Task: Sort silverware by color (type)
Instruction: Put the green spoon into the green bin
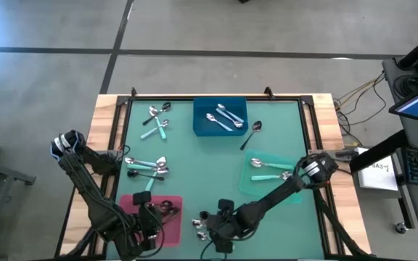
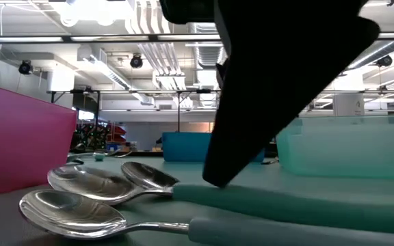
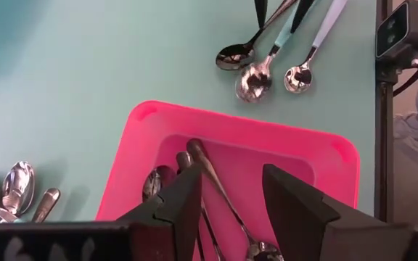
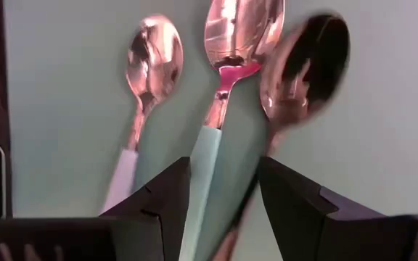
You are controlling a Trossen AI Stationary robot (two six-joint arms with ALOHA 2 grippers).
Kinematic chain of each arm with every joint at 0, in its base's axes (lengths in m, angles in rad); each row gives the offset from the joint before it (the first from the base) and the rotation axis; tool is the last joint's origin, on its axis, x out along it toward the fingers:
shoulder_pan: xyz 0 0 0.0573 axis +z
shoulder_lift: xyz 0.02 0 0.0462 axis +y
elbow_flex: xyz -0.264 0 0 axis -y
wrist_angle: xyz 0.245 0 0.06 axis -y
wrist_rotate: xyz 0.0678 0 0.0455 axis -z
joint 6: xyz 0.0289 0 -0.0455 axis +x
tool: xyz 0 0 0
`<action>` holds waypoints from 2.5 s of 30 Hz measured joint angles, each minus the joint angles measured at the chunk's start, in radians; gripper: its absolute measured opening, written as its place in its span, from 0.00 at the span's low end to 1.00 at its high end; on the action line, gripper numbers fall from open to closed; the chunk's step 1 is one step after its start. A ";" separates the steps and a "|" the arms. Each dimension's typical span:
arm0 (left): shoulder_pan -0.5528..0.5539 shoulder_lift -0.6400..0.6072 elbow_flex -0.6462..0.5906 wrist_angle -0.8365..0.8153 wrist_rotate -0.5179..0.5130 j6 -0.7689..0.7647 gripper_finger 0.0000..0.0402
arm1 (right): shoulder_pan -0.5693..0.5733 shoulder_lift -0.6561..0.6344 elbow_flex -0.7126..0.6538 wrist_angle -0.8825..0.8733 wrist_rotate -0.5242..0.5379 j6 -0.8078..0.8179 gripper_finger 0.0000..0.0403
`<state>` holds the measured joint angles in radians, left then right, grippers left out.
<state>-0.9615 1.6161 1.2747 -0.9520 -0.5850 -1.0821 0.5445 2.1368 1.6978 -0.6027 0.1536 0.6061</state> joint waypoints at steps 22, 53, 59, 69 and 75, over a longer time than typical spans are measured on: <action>-0.002 0.000 -0.001 0.010 -0.001 0.001 0.33 | 0.003 -0.006 0.040 -0.060 0.060 0.012 0.38; -0.005 0.000 -0.002 0.018 -0.002 0.061 0.33 | 0.050 0.052 0.021 -0.022 0.049 0.133 0.10; -0.005 0.000 -0.002 0.018 -0.005 0.061 0.33 | 0.047 0.047 0.030 -0.030 0.022 0.108 0.10; -0.005 0.000 -0.002 0.032 -0.008 0.061 0.33 | 0.030 -0.078 0.045 -0.176 0.053 0.073 0.10; -0.005 0.000 -0.002 0.036 -0.009 0.061 0.33 | 0.007 -0.209 0.044 -0.412 0.155 0.075 0.10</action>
<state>-0.9668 1.6165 1.2728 -0.9159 -0.5938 -1.0214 0.5520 1.9280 1.7423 -1.0149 0.3082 0.6816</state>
